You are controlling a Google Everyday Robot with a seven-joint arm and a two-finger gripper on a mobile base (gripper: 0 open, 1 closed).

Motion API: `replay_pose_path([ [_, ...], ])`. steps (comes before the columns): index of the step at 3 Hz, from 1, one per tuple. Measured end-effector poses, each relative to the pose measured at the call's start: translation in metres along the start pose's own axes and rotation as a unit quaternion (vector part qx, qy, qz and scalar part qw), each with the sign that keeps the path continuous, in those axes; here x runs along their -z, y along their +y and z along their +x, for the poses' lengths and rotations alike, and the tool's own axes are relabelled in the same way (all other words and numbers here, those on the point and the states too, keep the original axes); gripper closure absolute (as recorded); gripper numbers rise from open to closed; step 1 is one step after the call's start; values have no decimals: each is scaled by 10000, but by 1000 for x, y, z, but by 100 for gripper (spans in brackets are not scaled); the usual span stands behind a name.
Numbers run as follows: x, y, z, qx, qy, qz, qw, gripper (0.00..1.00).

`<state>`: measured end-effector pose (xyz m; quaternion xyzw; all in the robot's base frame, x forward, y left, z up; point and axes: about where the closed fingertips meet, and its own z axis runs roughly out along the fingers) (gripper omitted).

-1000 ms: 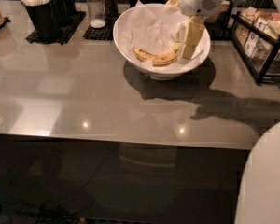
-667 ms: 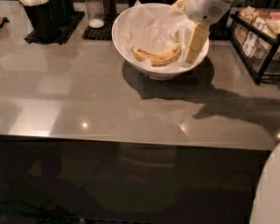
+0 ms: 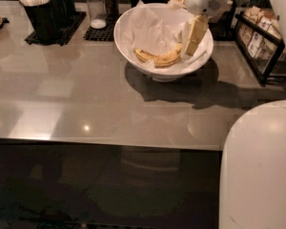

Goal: Pick banana from white bowl

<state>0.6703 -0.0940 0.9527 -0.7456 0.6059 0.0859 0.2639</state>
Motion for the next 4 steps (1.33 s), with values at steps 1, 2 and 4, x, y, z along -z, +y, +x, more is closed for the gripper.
replay_pose_path([
  [1, 1, -7, 6, -86, -40, 206, 9997, 0],
  [2, 0, -22, 4, 2, 86, 274, 9996, 0],
  [4, 0, -46, 6, 25, 135, 502, 9986, 18],
])
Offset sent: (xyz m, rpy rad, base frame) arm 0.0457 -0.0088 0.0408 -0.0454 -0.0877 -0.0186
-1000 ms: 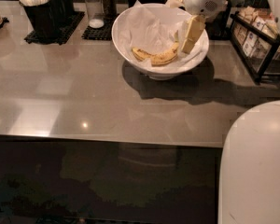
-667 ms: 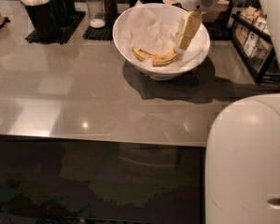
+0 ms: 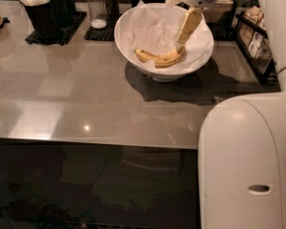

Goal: Pick banana from white bowl

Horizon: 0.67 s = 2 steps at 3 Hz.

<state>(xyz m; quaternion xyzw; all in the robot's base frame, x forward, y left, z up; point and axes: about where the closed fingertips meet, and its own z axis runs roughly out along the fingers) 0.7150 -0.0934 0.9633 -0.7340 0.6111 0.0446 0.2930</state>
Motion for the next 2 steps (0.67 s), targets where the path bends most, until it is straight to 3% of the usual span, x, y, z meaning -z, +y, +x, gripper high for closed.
replay_pose_path([
  [1, -5, -4, -1, -6, -29, 46, 10000, 41],
  [2, -24, 3, 11, -213, -252, -124, 9994, 40],
])
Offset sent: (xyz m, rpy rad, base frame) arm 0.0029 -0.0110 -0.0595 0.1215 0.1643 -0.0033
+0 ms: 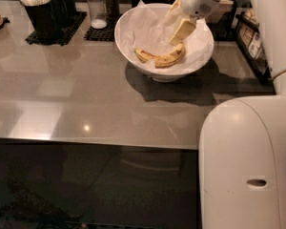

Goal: Pick banana from white bowl

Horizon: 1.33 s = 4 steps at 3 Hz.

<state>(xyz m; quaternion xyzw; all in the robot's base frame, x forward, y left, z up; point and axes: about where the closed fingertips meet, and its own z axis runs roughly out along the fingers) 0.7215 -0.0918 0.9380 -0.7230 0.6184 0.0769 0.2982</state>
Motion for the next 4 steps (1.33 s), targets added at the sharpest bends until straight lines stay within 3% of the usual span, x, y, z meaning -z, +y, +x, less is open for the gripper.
replay_pose_path([
  [1, -25, 7, 13, -232, -271, -235, 9991, 25],
  [3, -51, 4, 20, -382, -552, -366, 9971, 24],
  [4, -71, 6, 21, -426, -660, -550, 9954, 25],
])
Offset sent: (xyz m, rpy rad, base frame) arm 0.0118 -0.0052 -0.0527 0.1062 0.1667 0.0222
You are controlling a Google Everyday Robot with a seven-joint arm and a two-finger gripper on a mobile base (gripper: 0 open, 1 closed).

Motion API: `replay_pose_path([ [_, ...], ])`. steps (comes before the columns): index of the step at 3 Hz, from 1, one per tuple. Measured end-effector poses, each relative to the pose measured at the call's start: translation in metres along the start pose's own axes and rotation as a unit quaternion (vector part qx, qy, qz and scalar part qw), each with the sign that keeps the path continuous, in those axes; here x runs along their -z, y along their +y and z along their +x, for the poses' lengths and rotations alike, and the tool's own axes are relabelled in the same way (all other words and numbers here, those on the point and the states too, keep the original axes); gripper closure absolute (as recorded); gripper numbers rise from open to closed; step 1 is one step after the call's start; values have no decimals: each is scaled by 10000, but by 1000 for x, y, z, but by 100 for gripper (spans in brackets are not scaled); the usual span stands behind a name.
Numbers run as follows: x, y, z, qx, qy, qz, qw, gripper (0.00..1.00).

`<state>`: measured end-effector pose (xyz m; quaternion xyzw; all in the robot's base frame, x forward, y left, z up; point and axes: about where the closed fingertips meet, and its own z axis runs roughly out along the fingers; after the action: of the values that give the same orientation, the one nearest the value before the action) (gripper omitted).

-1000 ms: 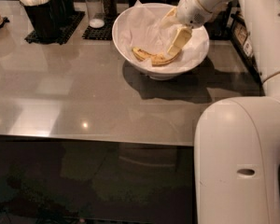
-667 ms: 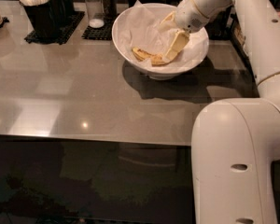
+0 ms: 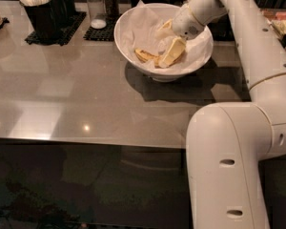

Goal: Pick banana from white bowl

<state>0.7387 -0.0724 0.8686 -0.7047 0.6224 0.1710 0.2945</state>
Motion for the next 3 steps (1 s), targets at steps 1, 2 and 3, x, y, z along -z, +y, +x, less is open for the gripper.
replay_pose_path([
  [1, -22, 4, 1, -49, -96, -267, 9996, 24],
  [2, -38, 5, -2, -49, -181, -438, 9989, 43],
  [3, -42, 4, -9, 30, -226, -483, 9986, 66],
])
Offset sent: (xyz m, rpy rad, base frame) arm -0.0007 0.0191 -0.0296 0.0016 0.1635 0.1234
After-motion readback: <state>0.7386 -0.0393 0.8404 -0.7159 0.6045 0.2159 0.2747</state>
